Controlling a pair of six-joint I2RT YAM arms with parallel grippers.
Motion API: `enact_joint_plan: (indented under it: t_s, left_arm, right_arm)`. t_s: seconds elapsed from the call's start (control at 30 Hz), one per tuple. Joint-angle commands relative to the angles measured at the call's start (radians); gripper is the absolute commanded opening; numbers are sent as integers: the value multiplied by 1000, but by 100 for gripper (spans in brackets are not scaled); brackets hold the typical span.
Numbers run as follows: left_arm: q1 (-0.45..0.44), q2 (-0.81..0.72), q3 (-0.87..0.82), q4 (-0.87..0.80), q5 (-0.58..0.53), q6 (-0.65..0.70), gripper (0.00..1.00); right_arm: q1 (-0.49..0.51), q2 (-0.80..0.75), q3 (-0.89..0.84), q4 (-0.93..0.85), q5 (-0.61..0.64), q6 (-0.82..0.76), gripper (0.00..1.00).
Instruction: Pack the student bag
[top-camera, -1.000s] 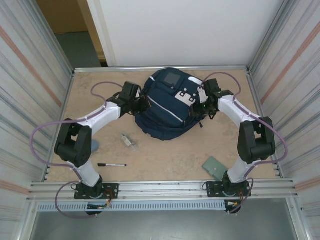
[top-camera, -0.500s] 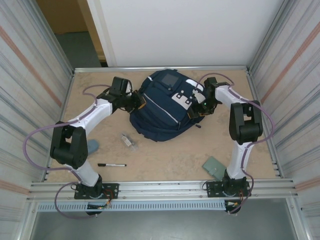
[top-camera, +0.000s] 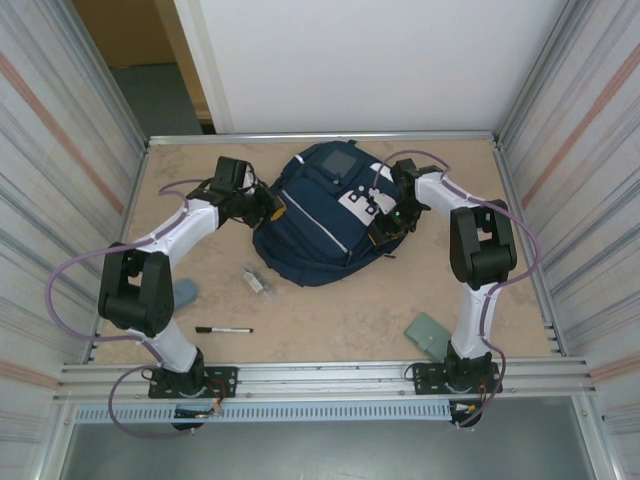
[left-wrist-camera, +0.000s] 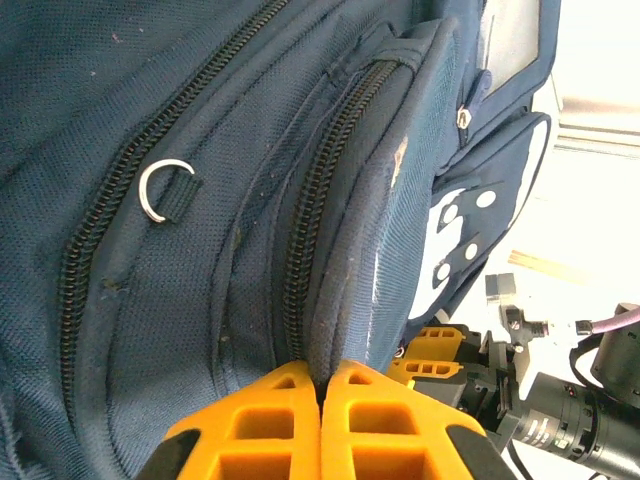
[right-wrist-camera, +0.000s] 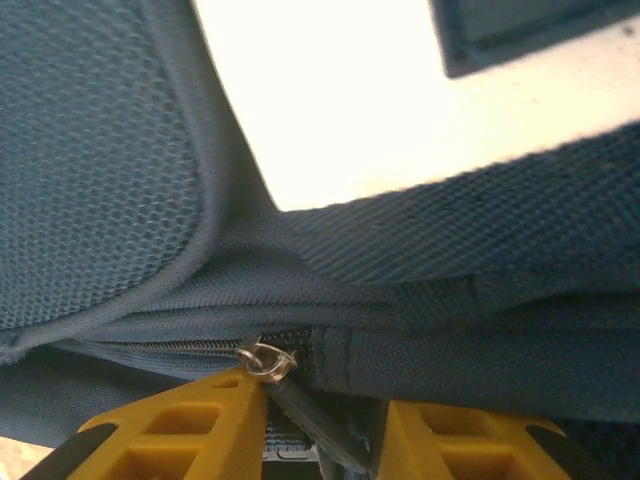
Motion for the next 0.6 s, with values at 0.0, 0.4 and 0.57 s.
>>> enact_joint_plan:
  t_s: [0.0,0.4,0.57]
  left_arm:
    - [-6,-38,26,12,63,-7,0]
    - [-6,-93,-120,145,-13,-106,0]
    - [-9,-81,-130,186,-15,-130,0]
  right_arm:
    - [38,-73,3,5,42,10,24]
    - [8,2,76,-132,-113,177,6]
    - [-6,-37,-50,-41,-364,280,3]
